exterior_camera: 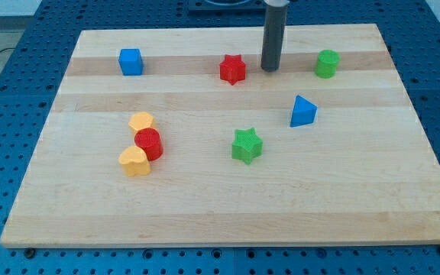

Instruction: Move red star to the top of yellow hexagon

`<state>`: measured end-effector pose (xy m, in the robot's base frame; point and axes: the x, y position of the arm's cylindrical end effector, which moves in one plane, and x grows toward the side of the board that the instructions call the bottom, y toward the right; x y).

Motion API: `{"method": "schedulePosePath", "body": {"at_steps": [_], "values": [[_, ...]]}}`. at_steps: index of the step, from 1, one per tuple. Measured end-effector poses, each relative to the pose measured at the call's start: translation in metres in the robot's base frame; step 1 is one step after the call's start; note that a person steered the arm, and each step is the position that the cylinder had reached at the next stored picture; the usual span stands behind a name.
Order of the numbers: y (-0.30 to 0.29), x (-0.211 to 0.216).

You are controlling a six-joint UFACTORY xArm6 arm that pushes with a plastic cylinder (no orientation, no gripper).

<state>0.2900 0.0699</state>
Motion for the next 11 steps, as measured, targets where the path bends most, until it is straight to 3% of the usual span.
{"method": "schedulePosePath", "body": {"at_steps": [1, 3, 5, 6, 7, 9, 11], "values": [[-0.041, -0.009], [-0.153, 0.052], [-0.094, -0.008], [-0.032, 0.020], [-0.029, 0.047], [-0.152, 0.051], [-0.173, 0.059]]}}
